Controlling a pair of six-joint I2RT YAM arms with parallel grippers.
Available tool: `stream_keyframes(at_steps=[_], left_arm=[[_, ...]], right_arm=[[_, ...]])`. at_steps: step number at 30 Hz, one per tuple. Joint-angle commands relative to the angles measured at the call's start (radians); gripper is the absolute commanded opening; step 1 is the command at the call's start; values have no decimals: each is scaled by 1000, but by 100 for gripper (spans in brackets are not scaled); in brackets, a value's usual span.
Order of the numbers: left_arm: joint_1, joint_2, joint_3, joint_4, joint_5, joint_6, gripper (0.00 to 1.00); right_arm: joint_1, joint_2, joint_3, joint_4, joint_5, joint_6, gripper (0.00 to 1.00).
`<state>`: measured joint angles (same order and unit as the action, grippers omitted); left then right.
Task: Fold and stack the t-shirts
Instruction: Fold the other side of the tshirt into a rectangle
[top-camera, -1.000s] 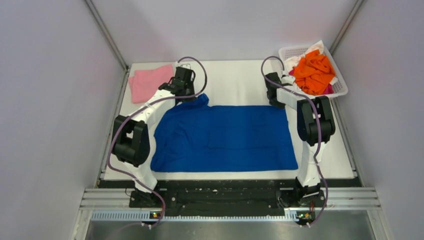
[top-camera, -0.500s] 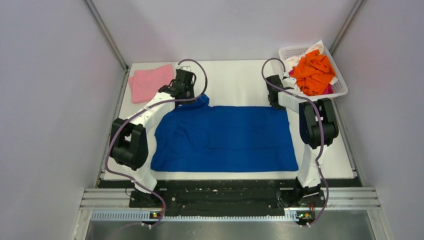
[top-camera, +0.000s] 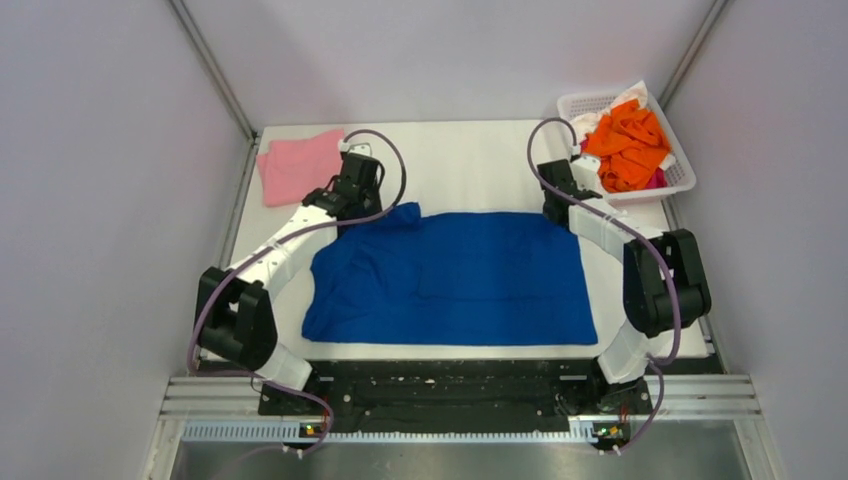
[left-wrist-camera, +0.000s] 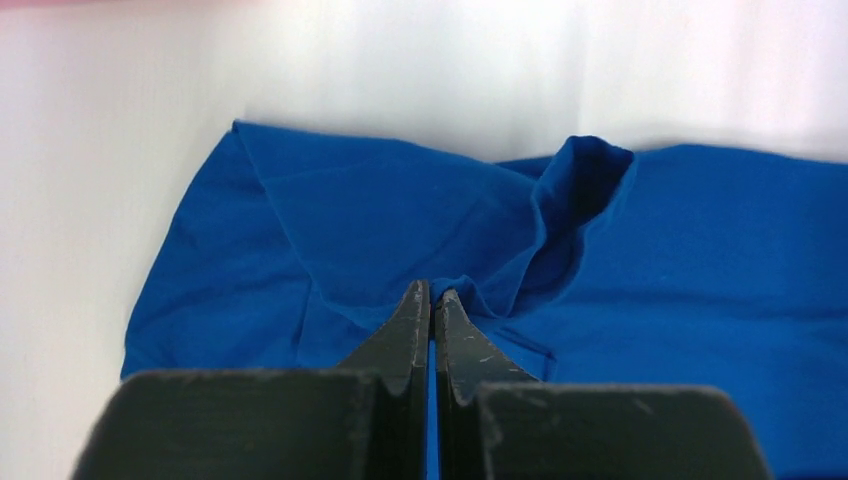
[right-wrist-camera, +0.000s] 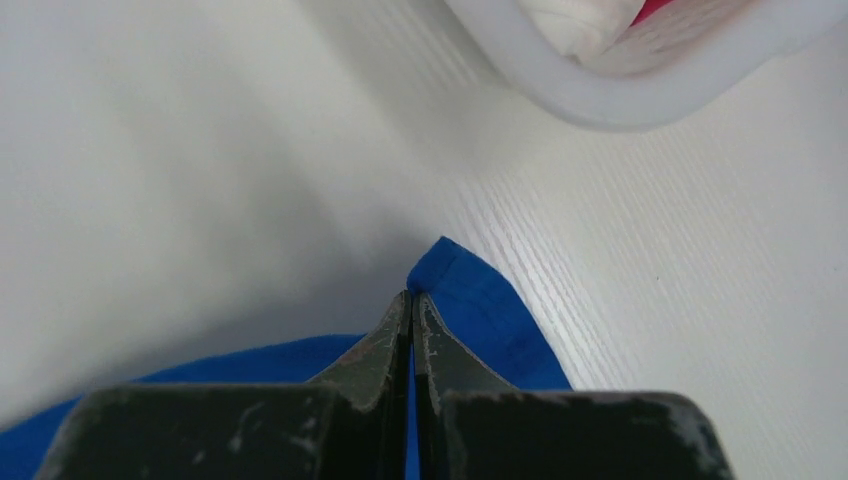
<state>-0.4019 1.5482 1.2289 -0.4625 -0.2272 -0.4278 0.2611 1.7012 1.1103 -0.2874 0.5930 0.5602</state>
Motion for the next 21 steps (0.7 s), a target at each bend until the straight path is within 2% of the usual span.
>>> stream_keyframes(at_steps=[1,8,15,21], left_arm=[[-40,-119,-63,-41,-105,-56,0],[-99,-253,-164,-118,-214,-136,0],[-120,-378,-236,-188,-228,-192,0],[-132,-489,-306,-238,-236,-218,0]], right_arm=[[44,-76,-53,-14,41,8,0],[100,-186,-119,-94,114,51,0],[103,-311,-215,-137,129,79,0],[107,-341,-248,-151,108,88,0]])
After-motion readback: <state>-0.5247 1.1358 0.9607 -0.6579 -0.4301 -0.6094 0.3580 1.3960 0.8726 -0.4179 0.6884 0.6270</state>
